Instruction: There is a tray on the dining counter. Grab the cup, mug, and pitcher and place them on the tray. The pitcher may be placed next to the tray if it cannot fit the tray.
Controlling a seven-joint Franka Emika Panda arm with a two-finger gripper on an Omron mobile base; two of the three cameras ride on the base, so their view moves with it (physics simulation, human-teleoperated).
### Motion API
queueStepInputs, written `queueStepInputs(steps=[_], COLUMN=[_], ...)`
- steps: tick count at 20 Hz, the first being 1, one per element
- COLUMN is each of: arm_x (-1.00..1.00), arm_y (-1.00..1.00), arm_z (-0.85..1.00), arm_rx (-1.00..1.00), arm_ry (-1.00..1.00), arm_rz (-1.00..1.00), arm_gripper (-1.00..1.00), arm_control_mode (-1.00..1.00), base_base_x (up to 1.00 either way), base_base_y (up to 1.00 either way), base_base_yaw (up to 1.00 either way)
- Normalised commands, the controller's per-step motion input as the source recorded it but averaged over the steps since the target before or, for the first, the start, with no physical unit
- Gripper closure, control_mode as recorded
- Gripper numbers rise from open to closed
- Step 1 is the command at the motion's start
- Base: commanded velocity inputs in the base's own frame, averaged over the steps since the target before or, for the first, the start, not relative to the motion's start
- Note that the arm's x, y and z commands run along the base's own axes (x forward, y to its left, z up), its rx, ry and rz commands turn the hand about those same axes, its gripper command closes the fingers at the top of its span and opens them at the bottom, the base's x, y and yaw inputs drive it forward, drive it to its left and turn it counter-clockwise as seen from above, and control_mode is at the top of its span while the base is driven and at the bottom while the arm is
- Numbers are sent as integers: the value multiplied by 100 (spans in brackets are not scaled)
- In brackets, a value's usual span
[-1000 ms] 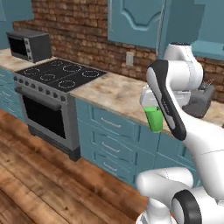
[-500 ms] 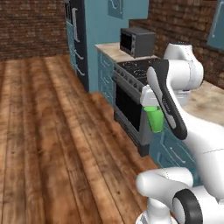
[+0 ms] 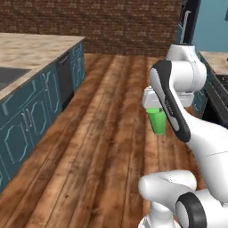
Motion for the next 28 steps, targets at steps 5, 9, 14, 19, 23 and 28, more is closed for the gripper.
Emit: queueStepInputs(steps=[5,9,14,19,23,28], arm_x=[0,0,0,0,0,0], arm_y=[0,0,0,0,0,0], arm_z=[0,0,0,0,0,0], arm_rx=[0,0,0,0,0,0], arm_ry=[0,0,0,0,0,0], arm_rz=[0,0,0,0,0,0], arm_gripper=[100,100,100,100,100,100], arm_control_mode=[100,100,100,100,100,100], base_base_x=[87,100,100,100,100,100], base_base_y=[-3,-38,-40,-35,-10,14], base_base_yaw=[49,0,0,0,-26,-36])
